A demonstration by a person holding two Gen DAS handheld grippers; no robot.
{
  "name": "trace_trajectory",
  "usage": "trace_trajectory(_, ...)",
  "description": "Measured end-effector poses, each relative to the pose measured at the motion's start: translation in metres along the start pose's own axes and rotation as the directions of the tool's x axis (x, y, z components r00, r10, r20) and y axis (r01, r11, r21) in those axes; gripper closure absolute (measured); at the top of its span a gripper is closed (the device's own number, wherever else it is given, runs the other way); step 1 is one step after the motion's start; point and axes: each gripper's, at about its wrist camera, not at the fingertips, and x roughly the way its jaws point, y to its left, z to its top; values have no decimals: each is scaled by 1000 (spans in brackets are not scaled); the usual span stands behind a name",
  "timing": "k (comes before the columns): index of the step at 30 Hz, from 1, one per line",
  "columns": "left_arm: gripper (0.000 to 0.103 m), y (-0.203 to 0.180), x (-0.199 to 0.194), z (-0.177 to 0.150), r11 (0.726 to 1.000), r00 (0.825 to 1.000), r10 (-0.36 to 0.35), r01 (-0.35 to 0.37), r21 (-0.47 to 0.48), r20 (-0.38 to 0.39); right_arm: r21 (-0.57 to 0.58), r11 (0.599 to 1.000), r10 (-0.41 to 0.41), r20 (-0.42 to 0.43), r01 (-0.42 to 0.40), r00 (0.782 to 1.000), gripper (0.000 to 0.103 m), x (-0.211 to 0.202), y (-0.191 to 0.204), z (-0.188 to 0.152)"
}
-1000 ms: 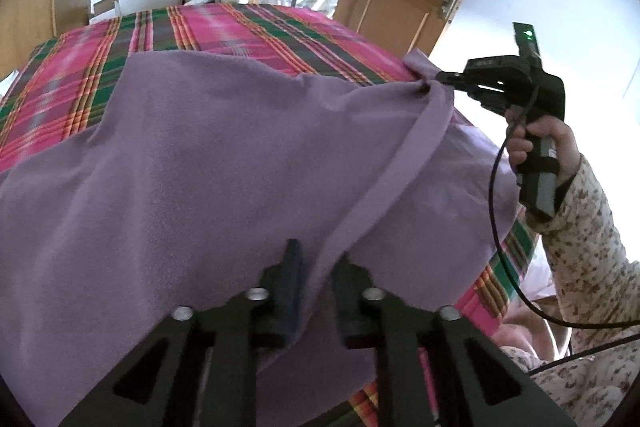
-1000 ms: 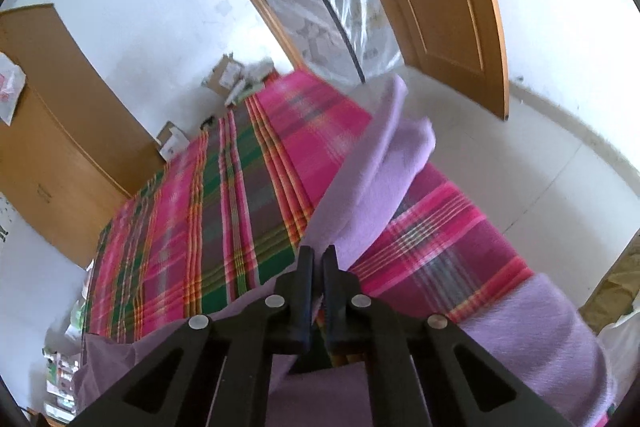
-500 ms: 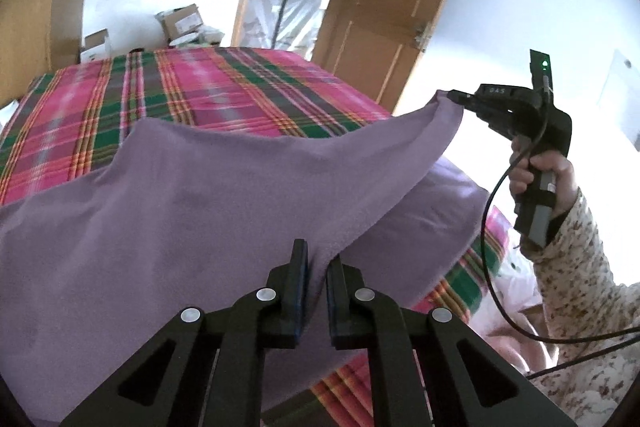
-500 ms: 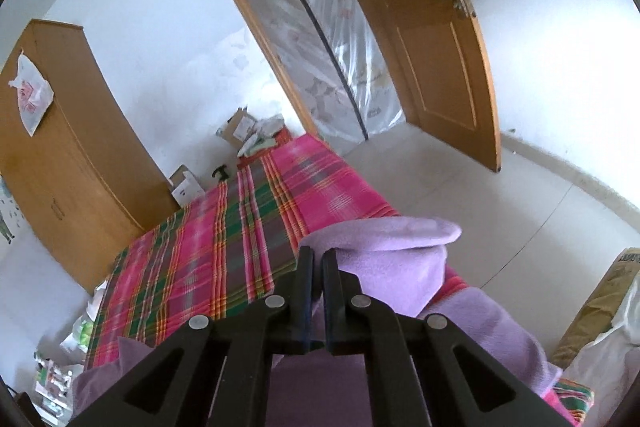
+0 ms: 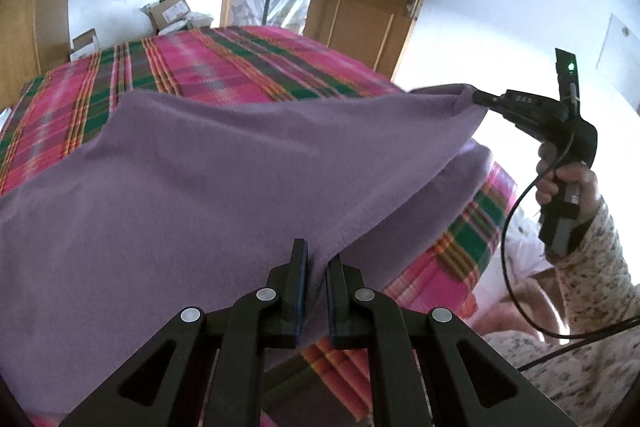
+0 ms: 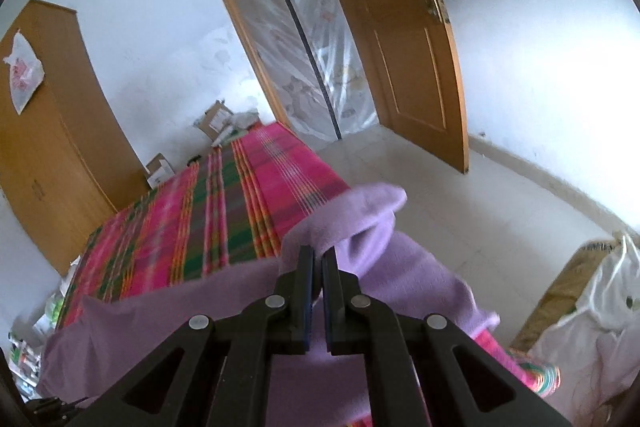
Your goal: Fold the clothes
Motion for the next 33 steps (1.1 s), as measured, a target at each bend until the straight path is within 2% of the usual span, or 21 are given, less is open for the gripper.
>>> trace_trajectory(8,95,-1,6,-6,1000,999,15,-15,8,-36,24,999,-27,-71,29,997,99,8,-24,-25)
trace_trajectory(20,94,-4,-8,-7,999,1000,12,-12,33,-18,9,999,-34,-31,35,999,99,-9,-23,-32)
trace_trajectory(28,95,0,0,-14,1000,998,6,-5,23,-58,20,997,-69,-86,71,994,99,1,-31,-48)
trace_trajectory(33,95,1,-2,-15,1000,998,1,0,19,-56,12,997,-72,-74,73,995,99,-4,-31,-51)
